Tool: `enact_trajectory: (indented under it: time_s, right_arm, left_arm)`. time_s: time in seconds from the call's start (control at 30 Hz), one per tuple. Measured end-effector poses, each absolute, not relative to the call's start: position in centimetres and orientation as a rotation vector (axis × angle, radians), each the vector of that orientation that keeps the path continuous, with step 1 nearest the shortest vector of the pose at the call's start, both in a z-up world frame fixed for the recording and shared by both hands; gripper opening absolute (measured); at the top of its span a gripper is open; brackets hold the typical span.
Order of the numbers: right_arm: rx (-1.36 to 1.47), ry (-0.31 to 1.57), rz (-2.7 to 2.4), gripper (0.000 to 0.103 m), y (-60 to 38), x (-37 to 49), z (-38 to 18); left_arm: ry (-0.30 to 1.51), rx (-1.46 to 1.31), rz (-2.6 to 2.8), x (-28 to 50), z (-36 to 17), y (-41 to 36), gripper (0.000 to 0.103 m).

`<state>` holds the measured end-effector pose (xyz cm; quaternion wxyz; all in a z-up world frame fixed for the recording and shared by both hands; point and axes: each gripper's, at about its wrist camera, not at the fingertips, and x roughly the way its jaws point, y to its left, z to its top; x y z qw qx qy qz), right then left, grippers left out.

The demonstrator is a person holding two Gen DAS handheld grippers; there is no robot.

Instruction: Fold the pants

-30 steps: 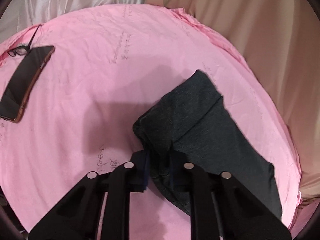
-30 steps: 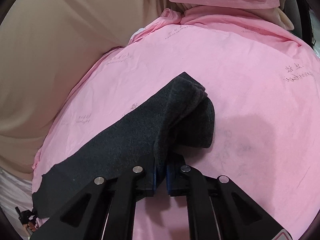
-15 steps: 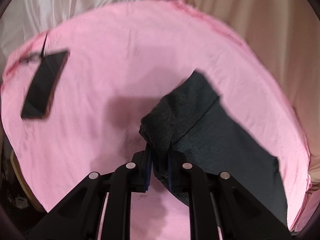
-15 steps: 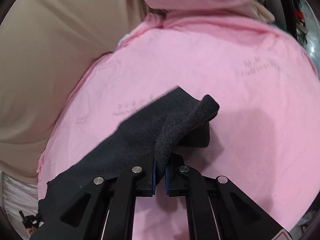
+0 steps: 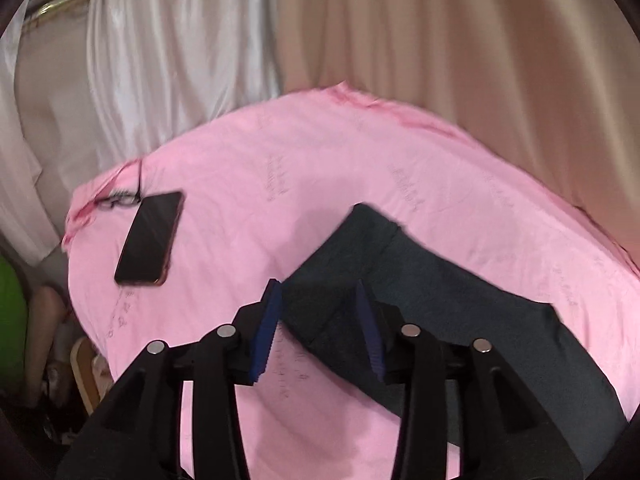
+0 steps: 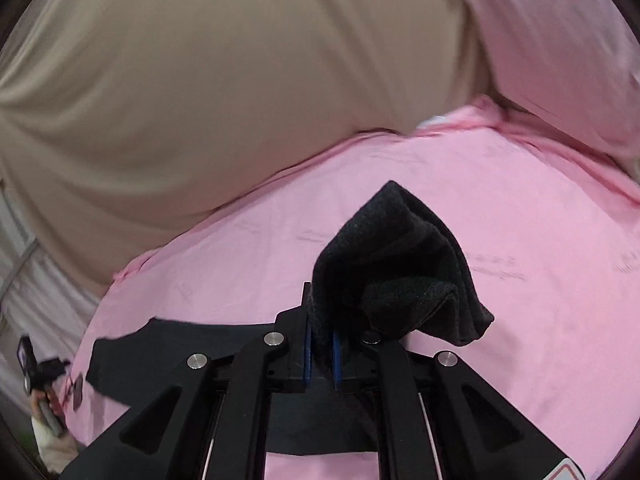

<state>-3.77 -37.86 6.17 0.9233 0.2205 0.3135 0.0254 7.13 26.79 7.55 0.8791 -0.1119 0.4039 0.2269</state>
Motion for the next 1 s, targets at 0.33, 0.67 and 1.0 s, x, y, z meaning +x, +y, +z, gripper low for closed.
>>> enact_trajectory:
  time_s: [0.33, 0.67, 1.0]
  right_arm:
    - [0.187, 0.999, 0.357, 0.015, -19.5, 4.3, -4.9]
    - [0.055, 0.905, 0.338, 0.055, -17.2, 3.2, -3.2]
    - [-0.087, 0.927, 0.368, 0.055, -13.0, 3.9, -4.3]
  left_arm:
    - [0.913, -0.164, 0.08, 8.8, 5.2, 16.3, 0.055]
    - [1.025, -0.086, -0.086, 10.4, -0.2, 9.5, 0.059]
    - [1.065, -0.083, -0.073, 9.4, -1.7, 10.6, 0.065]
